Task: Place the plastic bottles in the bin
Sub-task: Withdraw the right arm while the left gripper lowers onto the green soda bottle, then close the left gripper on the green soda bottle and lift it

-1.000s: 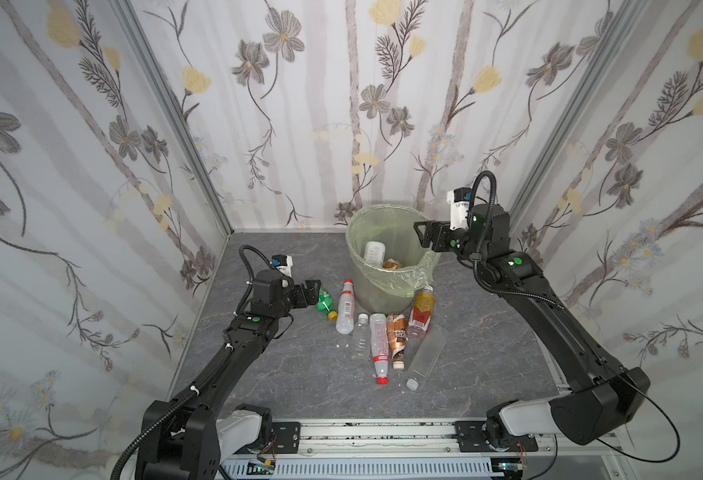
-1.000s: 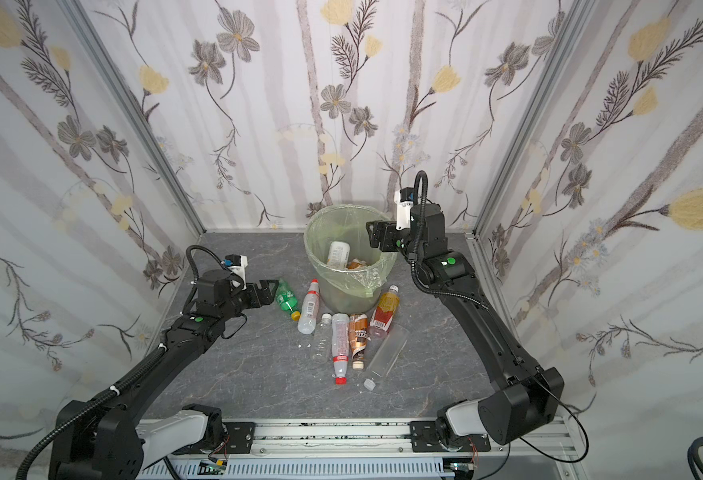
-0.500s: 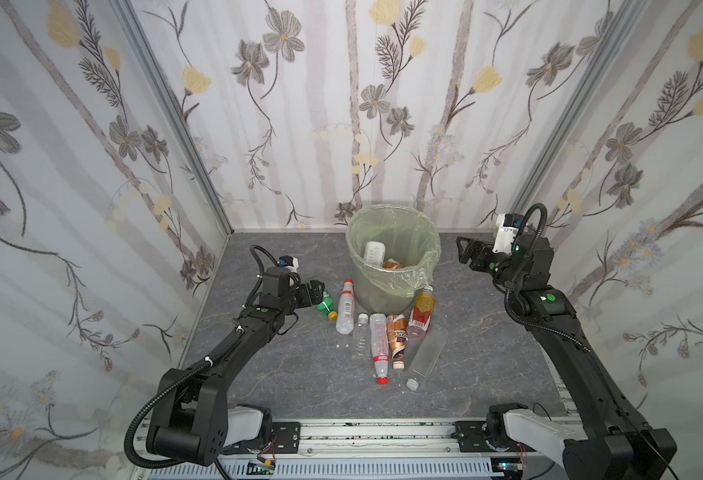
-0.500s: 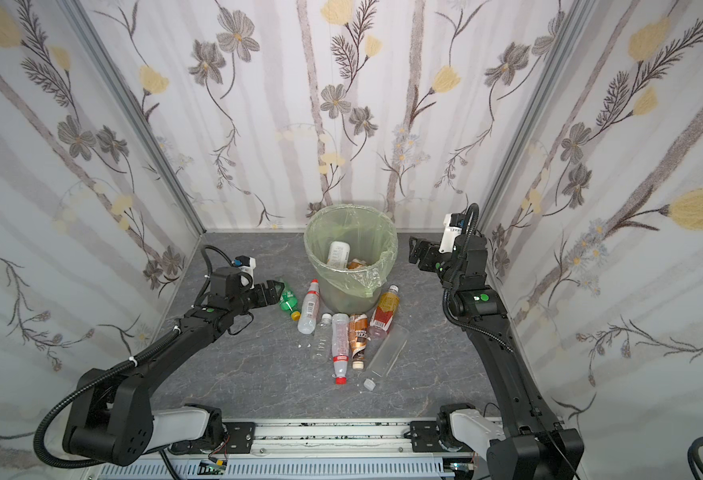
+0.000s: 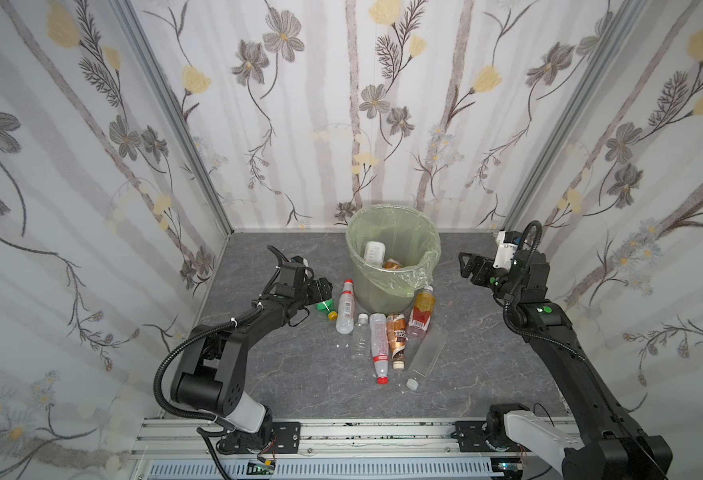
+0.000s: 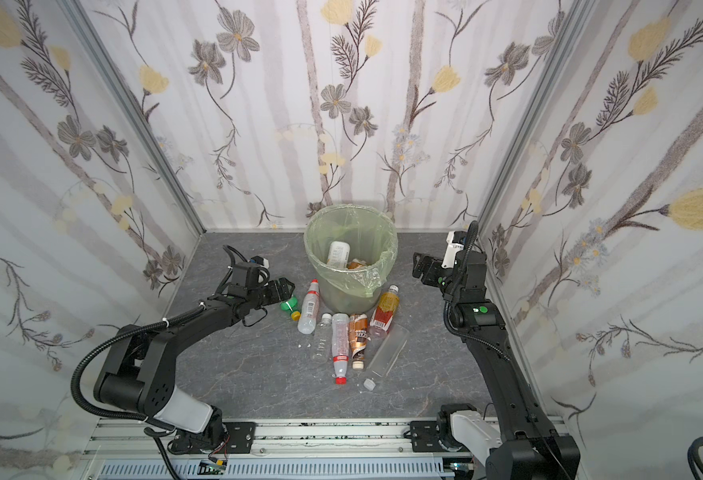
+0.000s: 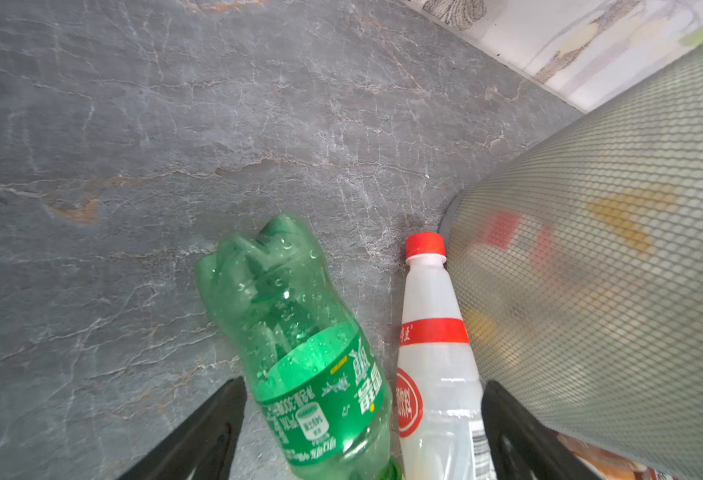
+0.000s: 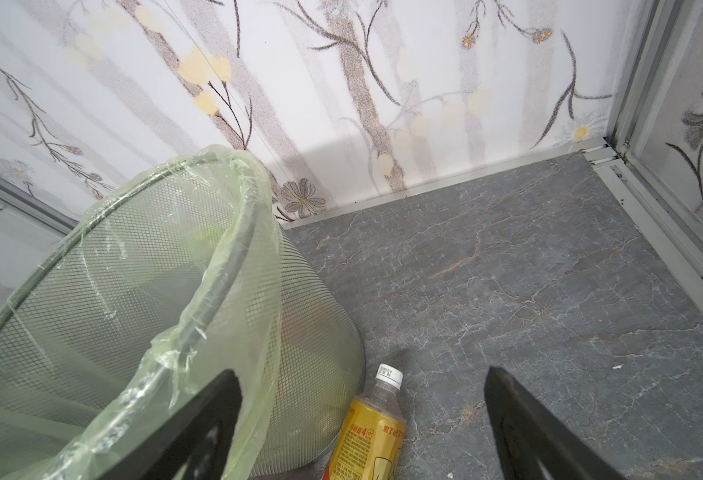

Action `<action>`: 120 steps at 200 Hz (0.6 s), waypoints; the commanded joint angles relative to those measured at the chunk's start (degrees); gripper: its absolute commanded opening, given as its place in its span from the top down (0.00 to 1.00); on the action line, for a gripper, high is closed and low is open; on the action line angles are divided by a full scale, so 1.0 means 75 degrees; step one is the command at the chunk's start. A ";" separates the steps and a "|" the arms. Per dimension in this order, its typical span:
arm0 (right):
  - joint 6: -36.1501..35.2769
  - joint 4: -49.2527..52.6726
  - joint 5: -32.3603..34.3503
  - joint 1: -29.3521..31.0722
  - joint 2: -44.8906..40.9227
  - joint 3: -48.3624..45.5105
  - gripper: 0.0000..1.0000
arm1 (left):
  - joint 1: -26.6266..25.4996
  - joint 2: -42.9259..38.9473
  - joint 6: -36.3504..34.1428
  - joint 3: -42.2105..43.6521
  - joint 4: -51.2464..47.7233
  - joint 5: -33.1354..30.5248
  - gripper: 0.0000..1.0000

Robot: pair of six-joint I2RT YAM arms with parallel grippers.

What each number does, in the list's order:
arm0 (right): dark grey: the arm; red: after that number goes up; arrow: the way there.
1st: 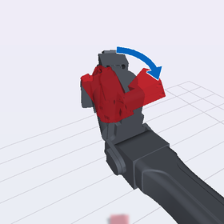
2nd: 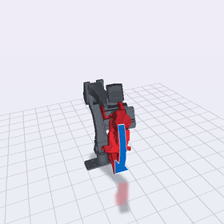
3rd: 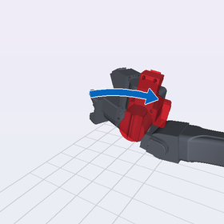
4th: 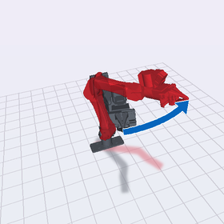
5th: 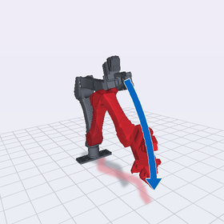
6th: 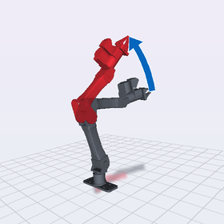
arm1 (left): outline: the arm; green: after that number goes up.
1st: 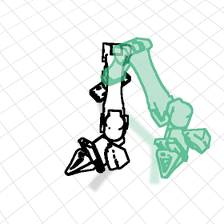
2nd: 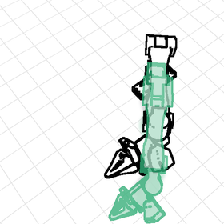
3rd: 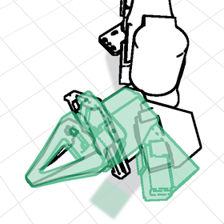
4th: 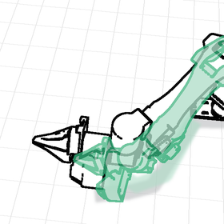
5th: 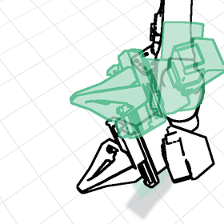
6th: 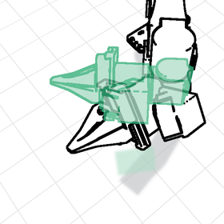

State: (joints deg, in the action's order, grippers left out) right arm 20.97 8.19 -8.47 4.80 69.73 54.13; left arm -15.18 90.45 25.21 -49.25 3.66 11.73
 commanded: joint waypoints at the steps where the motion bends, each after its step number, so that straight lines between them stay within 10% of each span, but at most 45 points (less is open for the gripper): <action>1: 0.0066 -0.0379 -0.0048 -0.0053 -0.0069 -0.0085 0.08 | -0.0003 0.0337 0.0343 -0.0168 0.0146 -0.0267 0.11; 120: 0.0189 -0.0666 -0.0130 -0.0320 -0.0228 -0.0641 0.08 | -0.0021 0.1427 0.0471 -0.0540 -0.0011 -0.0555 0.26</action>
State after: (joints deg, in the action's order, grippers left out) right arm 21.63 6.76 -9.13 2.66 67.99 49.82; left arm -15.29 100.47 28.93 -52.71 4.03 8.54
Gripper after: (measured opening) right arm 0.923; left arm 0.753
